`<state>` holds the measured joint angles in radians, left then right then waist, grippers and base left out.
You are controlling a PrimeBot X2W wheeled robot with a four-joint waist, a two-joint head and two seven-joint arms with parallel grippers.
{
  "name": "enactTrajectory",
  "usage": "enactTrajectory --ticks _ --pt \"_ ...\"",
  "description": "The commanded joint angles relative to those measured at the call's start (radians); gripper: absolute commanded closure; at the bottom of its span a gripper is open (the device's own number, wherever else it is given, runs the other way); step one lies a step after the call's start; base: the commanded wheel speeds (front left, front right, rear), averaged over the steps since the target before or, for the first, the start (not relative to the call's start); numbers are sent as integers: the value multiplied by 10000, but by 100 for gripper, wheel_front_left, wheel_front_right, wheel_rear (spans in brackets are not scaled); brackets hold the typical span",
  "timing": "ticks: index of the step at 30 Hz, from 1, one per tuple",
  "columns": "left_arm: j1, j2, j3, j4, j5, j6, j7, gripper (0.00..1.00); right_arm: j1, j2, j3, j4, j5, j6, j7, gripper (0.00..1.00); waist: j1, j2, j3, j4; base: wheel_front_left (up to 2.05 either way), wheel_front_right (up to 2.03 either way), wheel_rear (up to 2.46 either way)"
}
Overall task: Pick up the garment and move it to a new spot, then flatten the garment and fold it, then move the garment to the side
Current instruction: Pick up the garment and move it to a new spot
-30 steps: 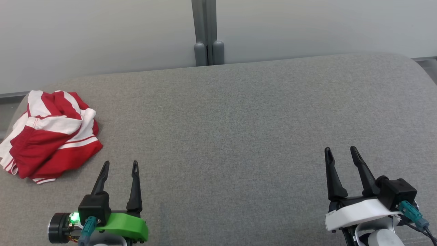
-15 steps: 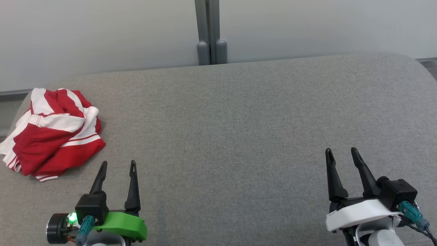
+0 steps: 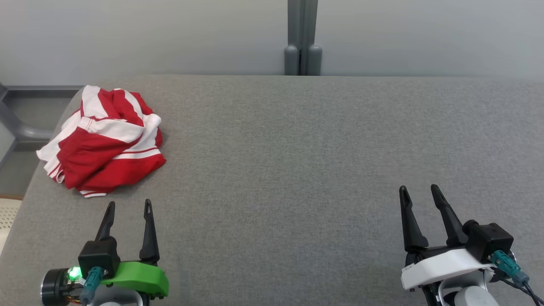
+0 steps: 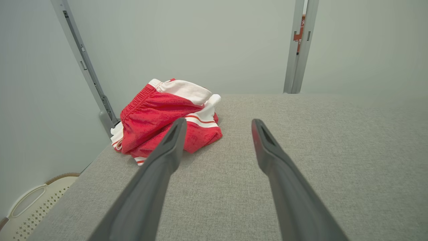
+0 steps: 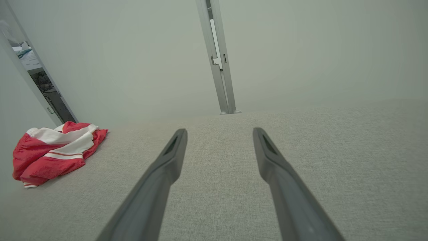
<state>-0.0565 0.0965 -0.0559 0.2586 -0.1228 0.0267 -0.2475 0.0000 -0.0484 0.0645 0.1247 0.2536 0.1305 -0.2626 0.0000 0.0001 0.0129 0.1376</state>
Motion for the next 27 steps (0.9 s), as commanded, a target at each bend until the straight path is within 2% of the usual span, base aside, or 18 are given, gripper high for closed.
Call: enactTrajectory --ticks 1,17,27 --pt "-36 104 52 -2 -86 56 19 0 12 -34 1 32 18 6 -35 0 0 -1 10 559 0 0 0" --pt "251 286 117 -283 -343 125 78 0 92 -36 104 205 144 5 -35 0 0 -1 20 2404 0 0 0" --pt "294 326 145 -263 -489 189 14 0 81 -38 138 281 125 5 -35 0 0 -1 66 3082 0 0 0"
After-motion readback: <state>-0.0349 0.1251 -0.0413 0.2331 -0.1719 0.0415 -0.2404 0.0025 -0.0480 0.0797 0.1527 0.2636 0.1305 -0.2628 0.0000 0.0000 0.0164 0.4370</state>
